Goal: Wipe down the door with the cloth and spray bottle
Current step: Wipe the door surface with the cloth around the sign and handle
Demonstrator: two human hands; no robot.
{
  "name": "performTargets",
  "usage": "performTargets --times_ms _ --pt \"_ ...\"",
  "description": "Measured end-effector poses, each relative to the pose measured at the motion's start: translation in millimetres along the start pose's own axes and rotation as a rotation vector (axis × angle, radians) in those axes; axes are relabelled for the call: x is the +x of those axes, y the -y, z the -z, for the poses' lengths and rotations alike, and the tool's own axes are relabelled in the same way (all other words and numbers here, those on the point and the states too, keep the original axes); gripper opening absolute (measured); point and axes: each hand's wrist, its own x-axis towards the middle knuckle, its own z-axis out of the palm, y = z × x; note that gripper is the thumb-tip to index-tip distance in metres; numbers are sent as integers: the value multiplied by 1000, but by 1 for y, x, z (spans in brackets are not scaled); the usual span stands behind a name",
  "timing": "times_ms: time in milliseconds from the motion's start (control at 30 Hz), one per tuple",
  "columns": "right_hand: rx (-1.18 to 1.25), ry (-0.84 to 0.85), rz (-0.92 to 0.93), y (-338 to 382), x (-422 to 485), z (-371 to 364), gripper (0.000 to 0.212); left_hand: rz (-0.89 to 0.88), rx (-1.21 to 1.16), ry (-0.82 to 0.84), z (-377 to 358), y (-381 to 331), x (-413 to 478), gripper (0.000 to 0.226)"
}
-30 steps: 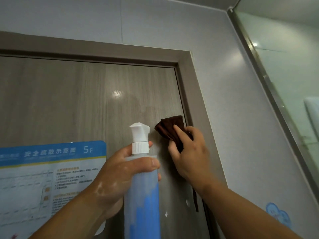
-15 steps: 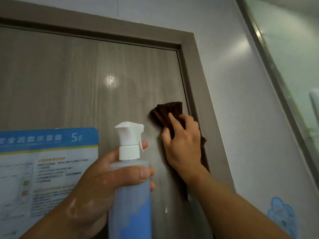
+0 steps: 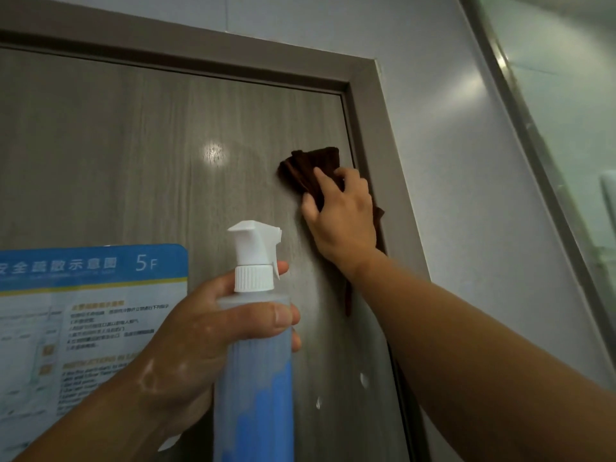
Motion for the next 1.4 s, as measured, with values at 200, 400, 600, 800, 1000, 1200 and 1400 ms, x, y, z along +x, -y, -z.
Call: performTargets --times_ms 200,400,600,800,1000,1200,1400 --pt "16 35 282 -20 -137 19 54 37 -11 25 4 6 -8 76" --pt "-6 43 323 -24 -80 14 55 55 -37 3 4 10 -11 73" --pt "-48 -17 104 2 7 -5 53 47 -30 -44 14 15 -19 71" --pt "-3 90 516 3 -114 11 56 63 -27 -58 32 21 -37 78" --pt "-39 111 621 -15 -53 9 57 41 -27 -71 45 16 -46 67" --pt "-25 34 238 44 38 -18 55 4 -37 -59 56 10 -47 82" --pt "68 118 661 47 -77 -10 53 36 -54 -89 65 15 -54 94"
